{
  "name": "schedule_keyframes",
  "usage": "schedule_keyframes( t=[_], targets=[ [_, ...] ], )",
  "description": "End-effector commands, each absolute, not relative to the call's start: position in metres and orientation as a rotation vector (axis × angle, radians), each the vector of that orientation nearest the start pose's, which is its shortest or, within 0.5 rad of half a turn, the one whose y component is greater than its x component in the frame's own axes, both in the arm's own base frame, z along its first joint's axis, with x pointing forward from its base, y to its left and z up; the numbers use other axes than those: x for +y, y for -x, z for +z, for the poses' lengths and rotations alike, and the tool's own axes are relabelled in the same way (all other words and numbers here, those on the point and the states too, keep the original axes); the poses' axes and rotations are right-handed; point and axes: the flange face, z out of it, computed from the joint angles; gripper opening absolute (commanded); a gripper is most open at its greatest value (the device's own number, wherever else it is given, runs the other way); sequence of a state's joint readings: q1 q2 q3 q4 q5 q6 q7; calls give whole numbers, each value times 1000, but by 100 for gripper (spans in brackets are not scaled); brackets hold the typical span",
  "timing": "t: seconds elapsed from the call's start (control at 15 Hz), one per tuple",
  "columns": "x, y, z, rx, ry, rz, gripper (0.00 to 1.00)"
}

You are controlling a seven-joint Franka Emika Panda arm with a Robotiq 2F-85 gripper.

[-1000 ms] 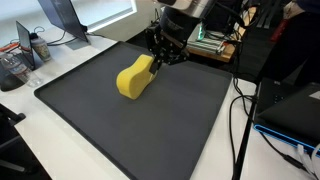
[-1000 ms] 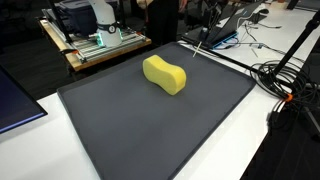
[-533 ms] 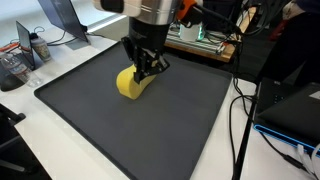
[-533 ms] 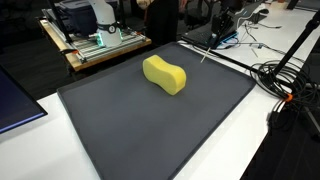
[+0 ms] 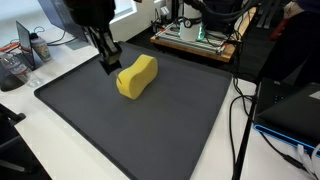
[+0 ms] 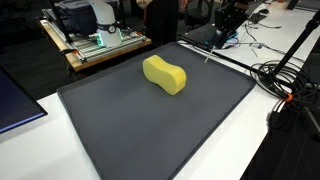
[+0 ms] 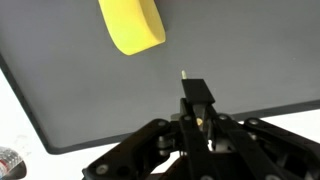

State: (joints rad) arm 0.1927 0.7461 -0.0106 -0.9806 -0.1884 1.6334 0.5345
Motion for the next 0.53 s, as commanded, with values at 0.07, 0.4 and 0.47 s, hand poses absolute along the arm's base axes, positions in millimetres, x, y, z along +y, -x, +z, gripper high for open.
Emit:
schedule_keyframes(
  t=[0.07, 0.4, 0.47],
  targets=[
    [72, -750, 447, 703, 3173, 38, 3],
    [16, -753, 474, 826, 3077, -23, 3],
    [4, -751, 481, 849, 3053, -25, 3]
  ],
)
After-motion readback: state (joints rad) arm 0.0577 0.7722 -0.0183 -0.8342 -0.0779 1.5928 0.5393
